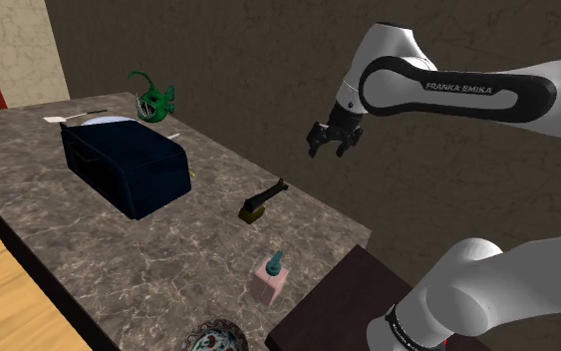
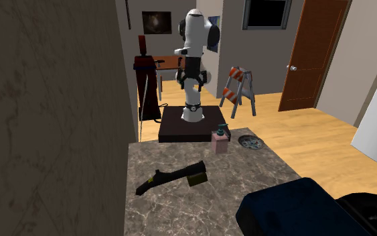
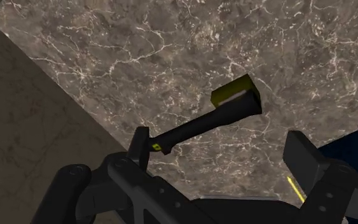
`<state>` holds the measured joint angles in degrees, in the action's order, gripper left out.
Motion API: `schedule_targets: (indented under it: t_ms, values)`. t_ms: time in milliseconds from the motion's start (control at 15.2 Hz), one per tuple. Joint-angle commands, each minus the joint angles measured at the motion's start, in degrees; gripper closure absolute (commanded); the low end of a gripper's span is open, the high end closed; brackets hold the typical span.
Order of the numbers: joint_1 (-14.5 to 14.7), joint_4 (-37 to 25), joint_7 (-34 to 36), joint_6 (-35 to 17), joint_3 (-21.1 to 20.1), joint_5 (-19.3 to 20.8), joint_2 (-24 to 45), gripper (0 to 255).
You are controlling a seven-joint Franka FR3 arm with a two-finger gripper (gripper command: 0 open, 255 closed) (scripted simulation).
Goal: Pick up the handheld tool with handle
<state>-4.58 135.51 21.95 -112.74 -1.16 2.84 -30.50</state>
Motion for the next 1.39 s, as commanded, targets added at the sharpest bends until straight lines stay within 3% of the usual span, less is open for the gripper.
schedule_targets:
  t_ms: [0, 660, 1320]
  values:
    - [-0.8, -0.4, 3.6, -3.4, -0.8, -0.1, 4.1, 0]
    - [-4.2, -6.3, 20.4, -16.4, -2.6, 1.3, 24.9, 0]
    - [-5.4, -18.2, 35.0, -24.0, -0.5, 2.5, 46.3, 0]
